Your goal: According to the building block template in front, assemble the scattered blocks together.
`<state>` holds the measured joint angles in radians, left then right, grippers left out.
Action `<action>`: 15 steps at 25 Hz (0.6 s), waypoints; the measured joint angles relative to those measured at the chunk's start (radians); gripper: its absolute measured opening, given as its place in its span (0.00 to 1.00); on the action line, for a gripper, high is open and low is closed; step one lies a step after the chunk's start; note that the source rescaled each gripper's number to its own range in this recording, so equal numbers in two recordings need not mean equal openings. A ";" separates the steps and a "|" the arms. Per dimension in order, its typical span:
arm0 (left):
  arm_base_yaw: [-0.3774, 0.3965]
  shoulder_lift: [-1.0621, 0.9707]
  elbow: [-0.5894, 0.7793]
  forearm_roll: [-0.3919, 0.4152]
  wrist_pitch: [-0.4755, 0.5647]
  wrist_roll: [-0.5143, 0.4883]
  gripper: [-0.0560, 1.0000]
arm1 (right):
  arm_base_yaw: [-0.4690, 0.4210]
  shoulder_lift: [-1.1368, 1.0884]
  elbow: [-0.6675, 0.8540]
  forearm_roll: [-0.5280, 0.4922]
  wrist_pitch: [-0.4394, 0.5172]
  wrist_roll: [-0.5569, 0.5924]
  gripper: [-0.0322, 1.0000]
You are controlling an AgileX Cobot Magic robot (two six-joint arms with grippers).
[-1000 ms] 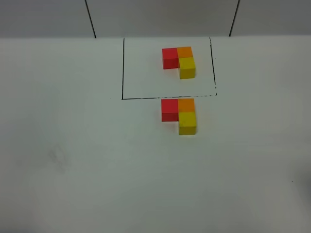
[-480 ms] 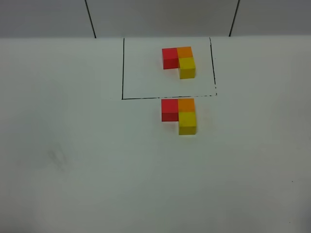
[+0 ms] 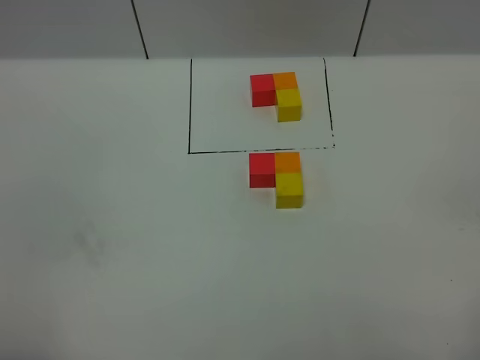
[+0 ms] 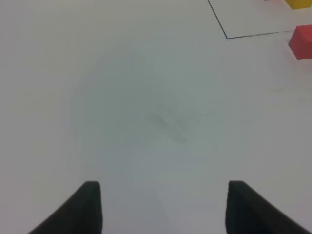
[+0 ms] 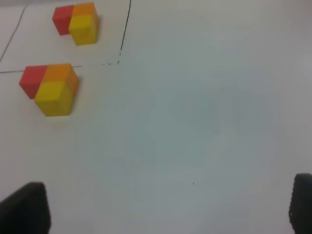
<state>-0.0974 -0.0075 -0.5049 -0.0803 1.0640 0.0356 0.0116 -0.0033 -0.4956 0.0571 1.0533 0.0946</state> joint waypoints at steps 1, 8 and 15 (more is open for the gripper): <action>0.000 0.000 0.000 0.000 0.000 0.000 0.27 | 0.000 -0.001 0.000 0.000 -0.001 -0.001 1.00; 0.000 0.000 0.000 0.000 0.000 0.000 0.27 | 0.000 -0.001 0.000 0.000 -0.001 -0.004 1.00; 0.000 0.000 0.000 0.000 0.000 0.000 0.27 | 0.000 -0.001 0.000 0.000 -0.001 -0.004 0.99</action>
<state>-0.0974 -0.0075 -0.5049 -0.0803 1.0640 0.0356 0.0116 -0.0040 -0.4956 0.0571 1.0525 0.0904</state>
